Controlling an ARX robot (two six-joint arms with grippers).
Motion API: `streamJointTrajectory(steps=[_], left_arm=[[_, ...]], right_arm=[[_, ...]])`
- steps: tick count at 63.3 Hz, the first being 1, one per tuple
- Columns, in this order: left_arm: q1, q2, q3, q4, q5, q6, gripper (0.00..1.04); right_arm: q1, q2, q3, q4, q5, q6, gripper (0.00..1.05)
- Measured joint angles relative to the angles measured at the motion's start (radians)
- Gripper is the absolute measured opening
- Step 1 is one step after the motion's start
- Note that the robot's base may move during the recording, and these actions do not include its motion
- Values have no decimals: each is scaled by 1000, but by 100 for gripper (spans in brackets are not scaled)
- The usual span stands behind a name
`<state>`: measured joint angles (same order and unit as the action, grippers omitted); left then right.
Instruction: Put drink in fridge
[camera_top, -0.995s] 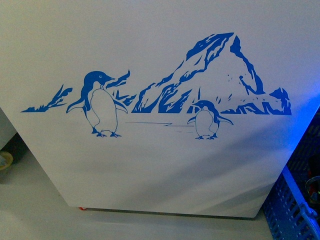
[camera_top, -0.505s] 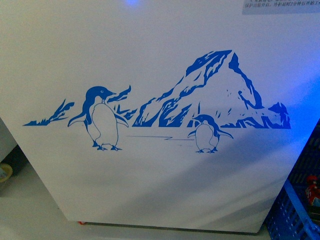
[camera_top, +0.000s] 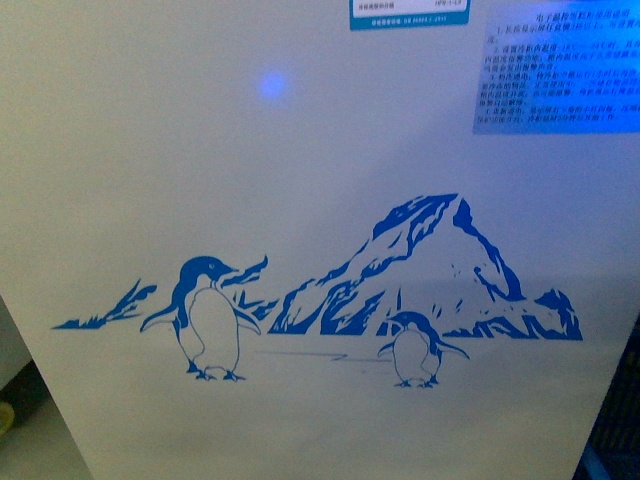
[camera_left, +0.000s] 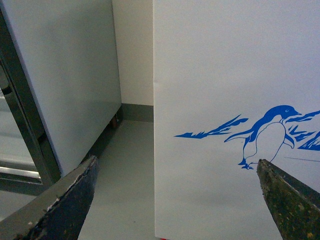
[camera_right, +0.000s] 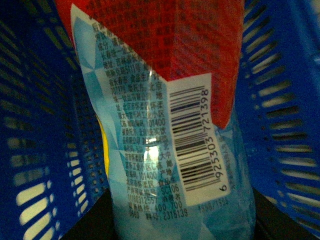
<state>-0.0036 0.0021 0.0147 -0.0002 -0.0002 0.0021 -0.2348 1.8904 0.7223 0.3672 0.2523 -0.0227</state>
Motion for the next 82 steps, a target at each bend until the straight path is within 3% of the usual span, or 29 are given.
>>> streamJointTrajectory(steps=[9, 29, 43, 51, 56, 61, 69, 82], left_arm=[[0, 0, 0, 0, 0, 0, 97], [0, 0, 0, 0, 0, 0, 97], [0, 0, 0, 0, 0, 0, 97], [0, 0, 0, 0, 0, 0, 97], [0, 0, 0, 0, 0, 0, 97], [0, 0, 0, 0, 0, 0, 97], [0, 0, 0, 0, 0, 0, 97], [0, 0, 0, 0, 0, 0, 97]], right_arm=[[-69, -481, -65, -245, -105, 53, 42], [-83, -971, 74, -528, -243, 198, 42], [11, -1238, 85, -613, -203, 245, 42], [165, -1375, 59, -673, -49, 260, 42], [301, -1415, 27, -623, 89, 249, 42], [379, -1423, 17, -583, 135, 233, 42], [357, -1423, -18, -571, 117, 216, 42], [224, -1444, -61, -521, 27, 198, 42]])
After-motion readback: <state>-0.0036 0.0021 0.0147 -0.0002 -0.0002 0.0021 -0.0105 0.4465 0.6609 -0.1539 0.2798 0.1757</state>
